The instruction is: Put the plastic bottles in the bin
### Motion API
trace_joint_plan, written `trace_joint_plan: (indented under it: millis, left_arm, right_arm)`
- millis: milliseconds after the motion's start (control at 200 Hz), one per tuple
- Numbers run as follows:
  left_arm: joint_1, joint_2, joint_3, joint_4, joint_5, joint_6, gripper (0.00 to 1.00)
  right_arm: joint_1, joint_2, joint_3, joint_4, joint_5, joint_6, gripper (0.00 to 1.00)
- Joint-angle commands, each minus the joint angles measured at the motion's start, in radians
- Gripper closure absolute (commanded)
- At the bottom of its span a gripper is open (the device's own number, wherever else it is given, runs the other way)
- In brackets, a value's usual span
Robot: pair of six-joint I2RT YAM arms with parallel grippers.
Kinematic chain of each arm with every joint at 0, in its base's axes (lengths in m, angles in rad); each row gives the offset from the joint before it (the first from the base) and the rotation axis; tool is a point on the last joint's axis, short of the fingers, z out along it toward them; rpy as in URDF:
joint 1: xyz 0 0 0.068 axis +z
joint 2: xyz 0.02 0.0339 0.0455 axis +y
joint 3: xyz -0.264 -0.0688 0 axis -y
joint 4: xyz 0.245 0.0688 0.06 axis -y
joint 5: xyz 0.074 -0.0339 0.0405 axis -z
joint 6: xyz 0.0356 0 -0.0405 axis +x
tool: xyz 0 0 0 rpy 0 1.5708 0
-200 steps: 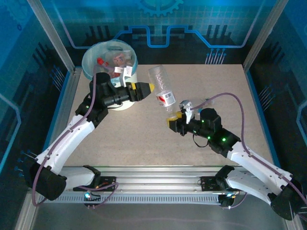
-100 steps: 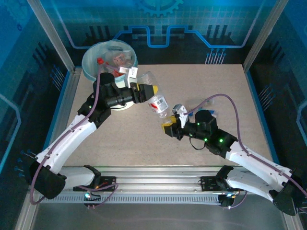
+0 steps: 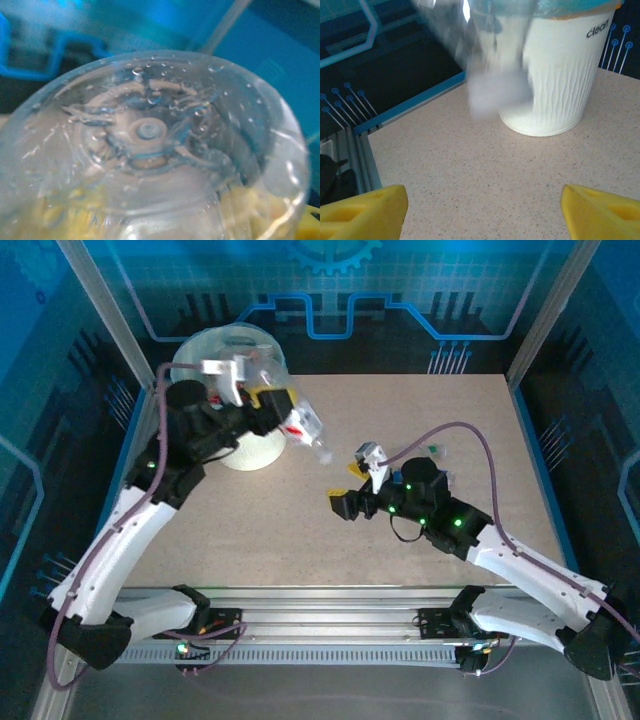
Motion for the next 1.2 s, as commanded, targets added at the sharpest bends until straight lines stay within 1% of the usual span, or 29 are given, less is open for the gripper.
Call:
trace_joint_plan:
  millis: [0,85,160,220,345,450,500,630,795,955,1050,1196]
  left_arm:
    - [0.107,-0.012,0.115,-0.065,-0.147,0.129,0.41]
    - [0.227,0.048,0.219,-0.103,-0.185,0.162,0.41]
    - [0.299,0.119,0.303,-0.132,-0.223,0.210,0.41]
    - [0.327,0.178,0.352,-0.152,-0.263,0.255,0.41]
    - [0.374,0.294,0.407,-0.149,-0.270,0.314,0.36]
    - [0.387,0.376,0.417,-0.119,-0.313,0.376,0.36]
    - [0.396,0.411,0.421,-0.108,-0.312,0.388,0.36]
    - [0.405,0.473,0.395,-0.049,-0.296,0.410,0.32]
    - [0.406,0.542,0.399,-0.023,-0.297,0.427,0.32]
    - [0.407,0.564,0.395,-0.001,-0.296,0.425,0.32]
    - [0.407,0.561,0.379,0.026,-0.287,0.424,0.34]
    - [0.407,0.541,0.353,0.071,-0.243,0.427,0.35]
  right_arm:
    - [0.014,0.023,0.068,-0.024,0.062,-0.031,0.18]
    - [0.014,0.039,0.095,-0.048,0.075,-0.050,0.17]
    - [0.014,0.043,0.105,-0.064,0.082,-0.057,0.18]
    - [0.015,0.041,0.104,-0.066,0.086,-0.057,0.17]
    - [0.014,0.036,0.105,-0.079,0.093,-0.060,0.17]
    - [0.014,0.036,0.112,-0.093,0.095,-0.077,0.17]
    - [0.015,0.039,0.116,-0.098,0.100,-0.086,0.17]
    - [0.015,0.053,0.129,-0.118,0.113,-0.105,0.17]
    - [0.014,0.070,0.141,-0.140,0.124,-0.116,0.17]
    - [0.013,0.085,0.152,-0.152,0.130,-0.150,0.17]
    - [0.012,0.100,0.177,-0.176,0.127,-0.174,0.17]
    - [0.012,0.118,0.200,-0.184,0.119,-0.186,0.17]
